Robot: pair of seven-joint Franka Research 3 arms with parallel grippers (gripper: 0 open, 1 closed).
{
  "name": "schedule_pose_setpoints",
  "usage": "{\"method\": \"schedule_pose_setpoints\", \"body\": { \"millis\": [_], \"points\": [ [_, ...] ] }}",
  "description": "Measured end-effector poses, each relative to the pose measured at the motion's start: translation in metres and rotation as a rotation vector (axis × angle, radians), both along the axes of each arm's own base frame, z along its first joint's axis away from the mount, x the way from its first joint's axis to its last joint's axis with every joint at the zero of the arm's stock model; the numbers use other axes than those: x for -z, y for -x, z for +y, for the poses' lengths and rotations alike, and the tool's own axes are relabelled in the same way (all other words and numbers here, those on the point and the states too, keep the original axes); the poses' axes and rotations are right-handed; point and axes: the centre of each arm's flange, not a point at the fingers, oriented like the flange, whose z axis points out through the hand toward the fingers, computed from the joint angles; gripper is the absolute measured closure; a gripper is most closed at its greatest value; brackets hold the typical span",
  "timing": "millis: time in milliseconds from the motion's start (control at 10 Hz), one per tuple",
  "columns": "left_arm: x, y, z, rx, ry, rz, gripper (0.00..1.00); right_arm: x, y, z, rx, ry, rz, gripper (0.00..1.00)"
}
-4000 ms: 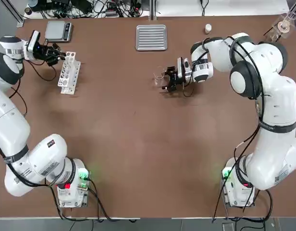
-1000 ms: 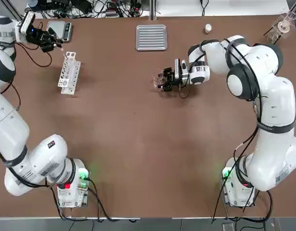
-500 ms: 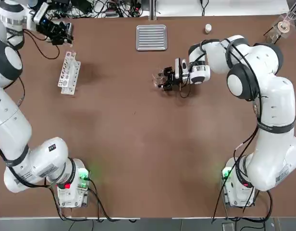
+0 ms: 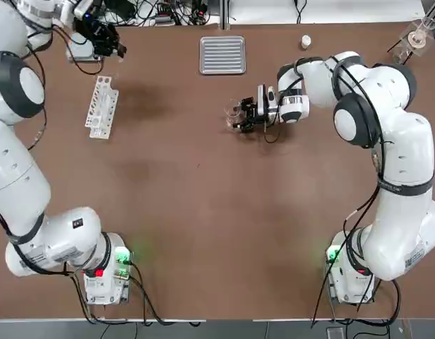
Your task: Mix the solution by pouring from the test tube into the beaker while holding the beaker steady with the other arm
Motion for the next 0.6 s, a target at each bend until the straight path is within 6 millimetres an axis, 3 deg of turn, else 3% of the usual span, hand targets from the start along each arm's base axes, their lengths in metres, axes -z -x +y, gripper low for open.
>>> {"method": "schedule_pose_setpoints", "body": {
  "millis": [600],
  "points": [
    [0.003,0.005,-0.167,-0.019,-0.188,0.064,0.78,0.000,0.000,0.000,0.000,0.001,-0.001,0.23]
  ]
}}
